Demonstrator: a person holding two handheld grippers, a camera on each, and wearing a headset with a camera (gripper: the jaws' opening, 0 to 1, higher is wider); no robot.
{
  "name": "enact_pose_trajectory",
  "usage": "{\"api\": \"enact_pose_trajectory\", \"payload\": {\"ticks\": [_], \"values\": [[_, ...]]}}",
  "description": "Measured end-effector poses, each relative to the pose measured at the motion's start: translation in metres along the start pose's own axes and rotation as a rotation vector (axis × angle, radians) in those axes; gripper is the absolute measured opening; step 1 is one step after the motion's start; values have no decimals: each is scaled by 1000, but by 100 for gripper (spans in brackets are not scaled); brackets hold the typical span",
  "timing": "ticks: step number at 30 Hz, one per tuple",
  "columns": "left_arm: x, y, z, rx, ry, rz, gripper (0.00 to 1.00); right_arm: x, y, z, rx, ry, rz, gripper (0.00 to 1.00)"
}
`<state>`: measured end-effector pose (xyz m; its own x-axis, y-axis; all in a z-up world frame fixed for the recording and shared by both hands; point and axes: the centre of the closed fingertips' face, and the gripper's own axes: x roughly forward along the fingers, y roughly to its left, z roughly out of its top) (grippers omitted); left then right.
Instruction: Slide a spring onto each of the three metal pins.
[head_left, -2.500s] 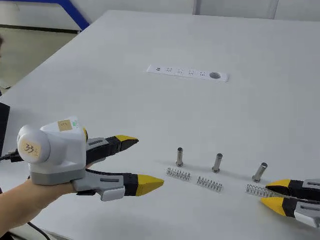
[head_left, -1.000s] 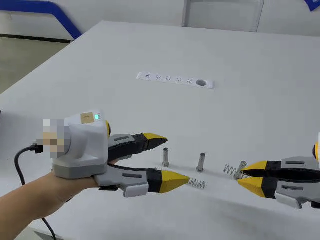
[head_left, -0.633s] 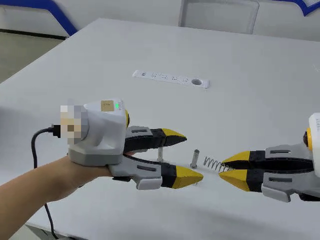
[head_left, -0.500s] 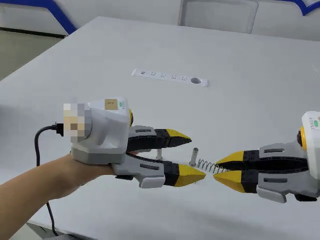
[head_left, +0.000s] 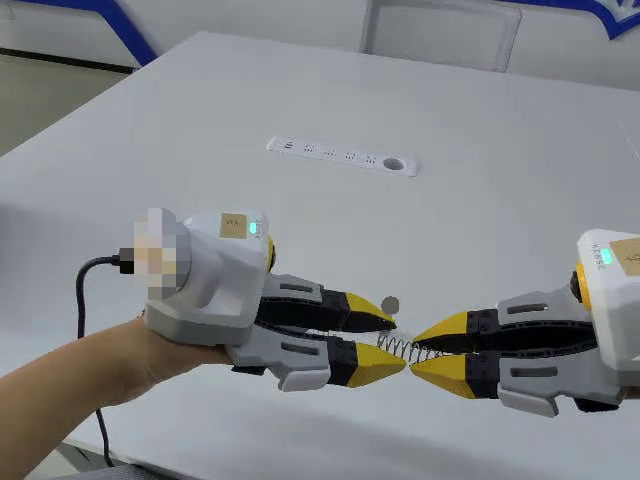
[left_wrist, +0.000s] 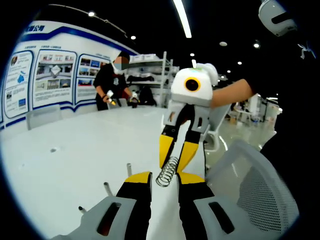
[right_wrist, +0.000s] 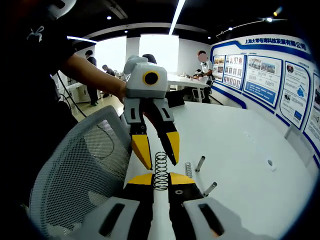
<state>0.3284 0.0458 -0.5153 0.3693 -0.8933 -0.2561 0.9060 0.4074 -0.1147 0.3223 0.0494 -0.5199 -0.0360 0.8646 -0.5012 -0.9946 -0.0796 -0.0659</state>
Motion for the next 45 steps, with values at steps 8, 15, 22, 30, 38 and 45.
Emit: {"api": "enact_pose_trajectory", "payload": {"ticks": [8,15,22,30,38,45], "values": [[1,-9,-4,13,30,-22,13,1,8,3,-55,15,37,11],[1,-15,-7,47,64,-46,10,3,14,1,-103,47,52,11],[-1,-15,0,76,57,-71,10,-2,12,6,-109,20,47,12],[-3,-12,10,91,47,-75,10,-7,5,14,-10,-56,39,14],[-3,-11,13,97,30,-60,10,-8,4,15,44,-83,43,13],[-1,-11,15,92,18,-56,10,-11,3,16,59,-87,39,12]]}}
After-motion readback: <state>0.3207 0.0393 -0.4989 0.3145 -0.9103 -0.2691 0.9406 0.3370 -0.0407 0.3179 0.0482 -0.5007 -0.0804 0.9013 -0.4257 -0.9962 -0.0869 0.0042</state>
